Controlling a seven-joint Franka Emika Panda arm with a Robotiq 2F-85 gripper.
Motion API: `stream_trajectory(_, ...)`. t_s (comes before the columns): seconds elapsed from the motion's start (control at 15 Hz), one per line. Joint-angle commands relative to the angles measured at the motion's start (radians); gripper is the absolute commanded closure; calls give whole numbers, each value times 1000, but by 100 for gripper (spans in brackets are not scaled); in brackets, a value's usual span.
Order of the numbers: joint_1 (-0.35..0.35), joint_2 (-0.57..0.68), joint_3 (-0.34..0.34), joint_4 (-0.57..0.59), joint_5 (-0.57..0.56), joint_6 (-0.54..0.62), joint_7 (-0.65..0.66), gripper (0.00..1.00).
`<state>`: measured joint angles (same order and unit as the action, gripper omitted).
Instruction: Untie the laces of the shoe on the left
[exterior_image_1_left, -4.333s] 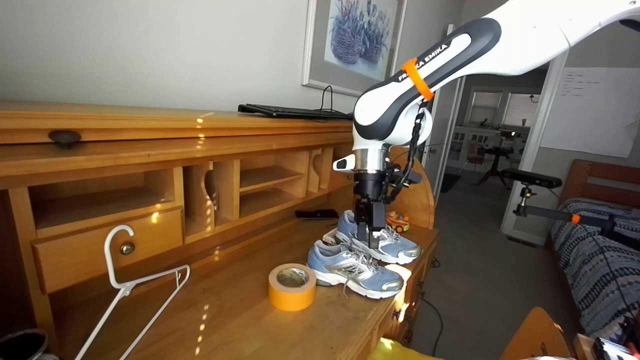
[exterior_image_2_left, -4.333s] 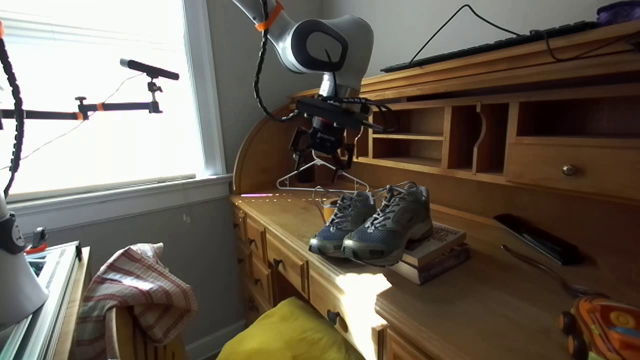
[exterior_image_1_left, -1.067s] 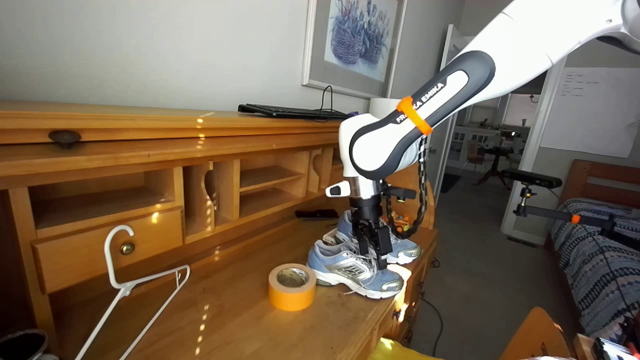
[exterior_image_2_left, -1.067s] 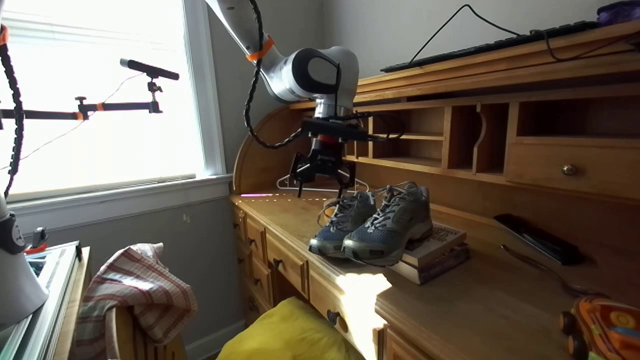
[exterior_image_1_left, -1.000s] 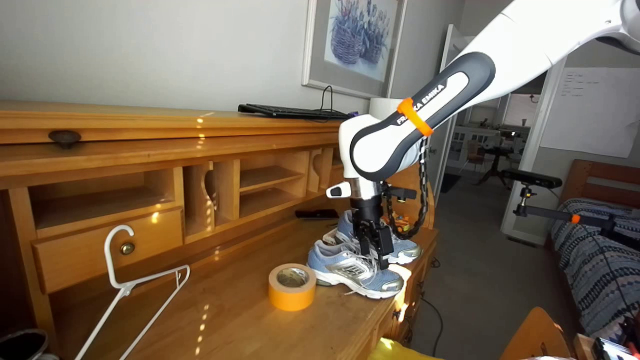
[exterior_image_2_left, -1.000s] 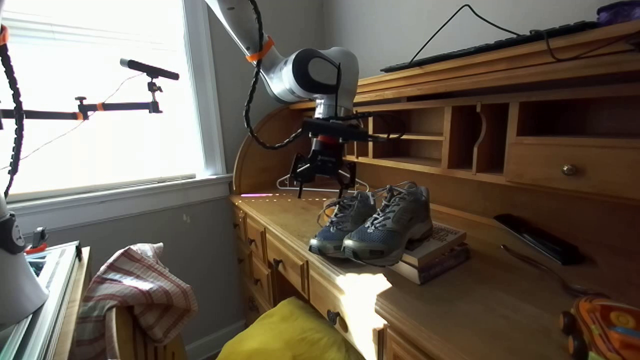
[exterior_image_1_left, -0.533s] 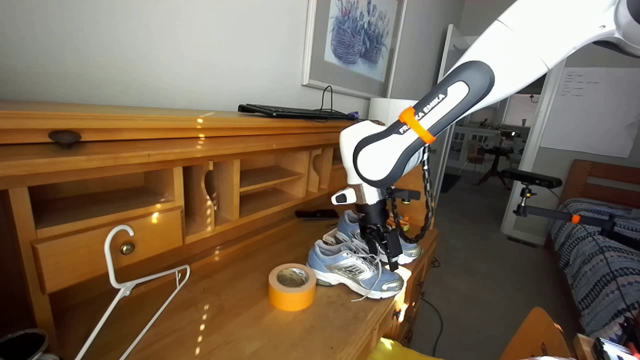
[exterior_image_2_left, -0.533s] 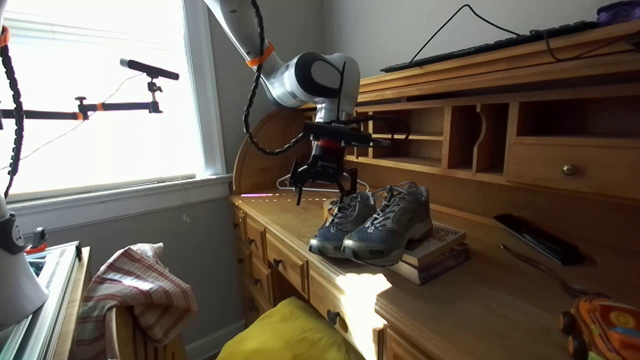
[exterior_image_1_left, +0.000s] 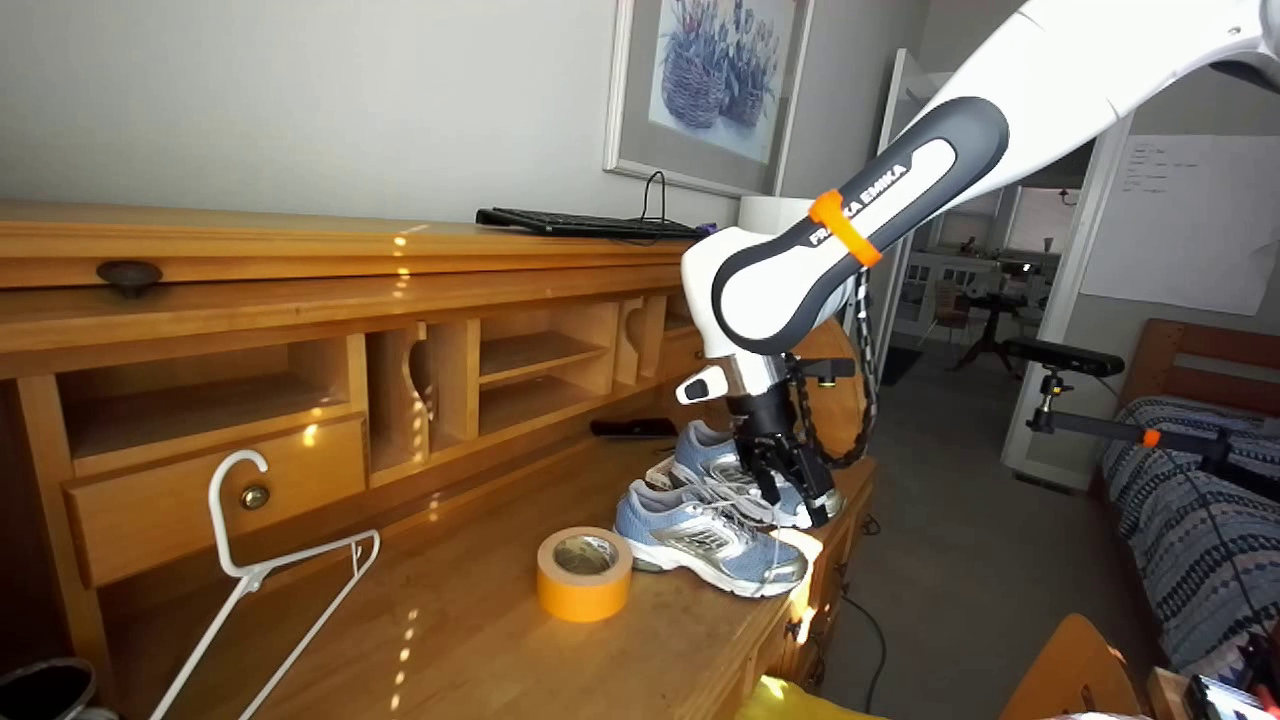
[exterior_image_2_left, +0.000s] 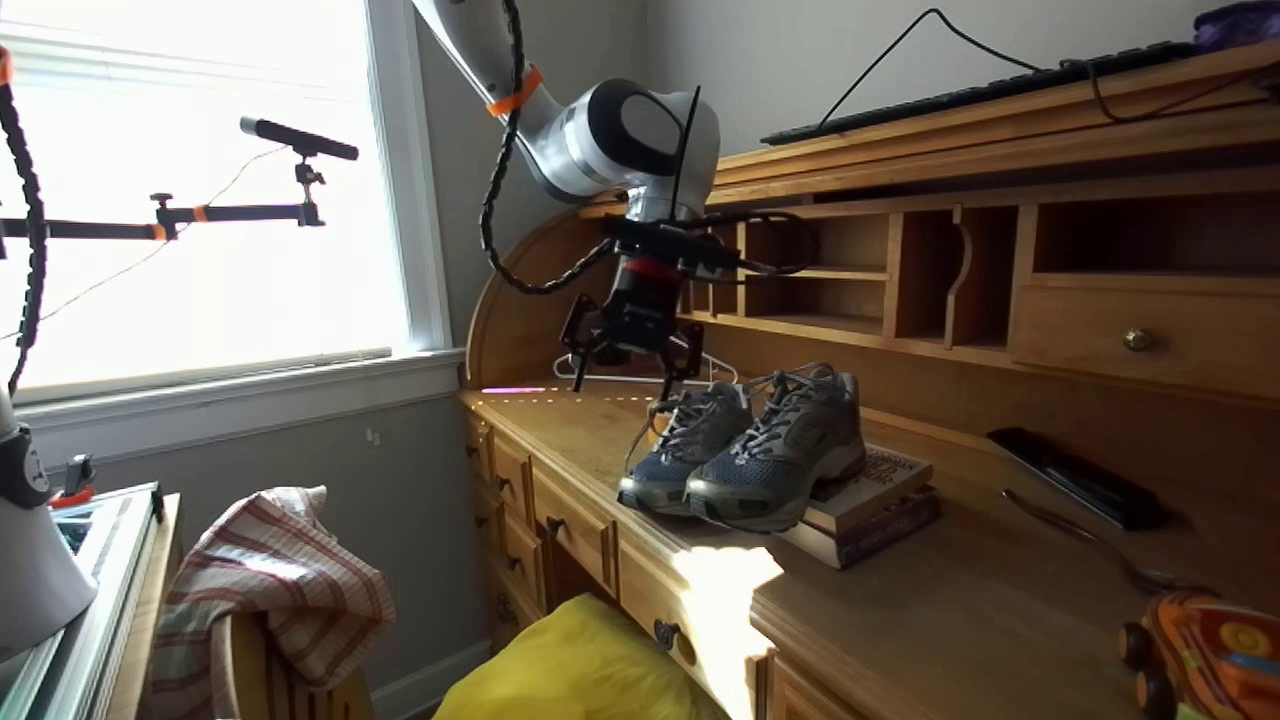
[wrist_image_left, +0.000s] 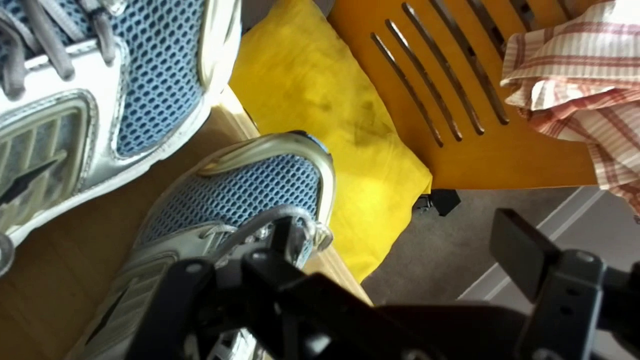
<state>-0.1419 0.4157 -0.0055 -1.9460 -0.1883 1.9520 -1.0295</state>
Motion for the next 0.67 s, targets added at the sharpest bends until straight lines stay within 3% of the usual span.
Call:
stream_trajectory(0.0, 4, -52, 4, -40, -19, -63, -57, 0)
stream_trajectory(0.4, 8, -79, -2, -87, -35, -130, -99, 0)
stream_trajectory(0.6, 1, -117, -9, -131, -32, -105, -91, 0)
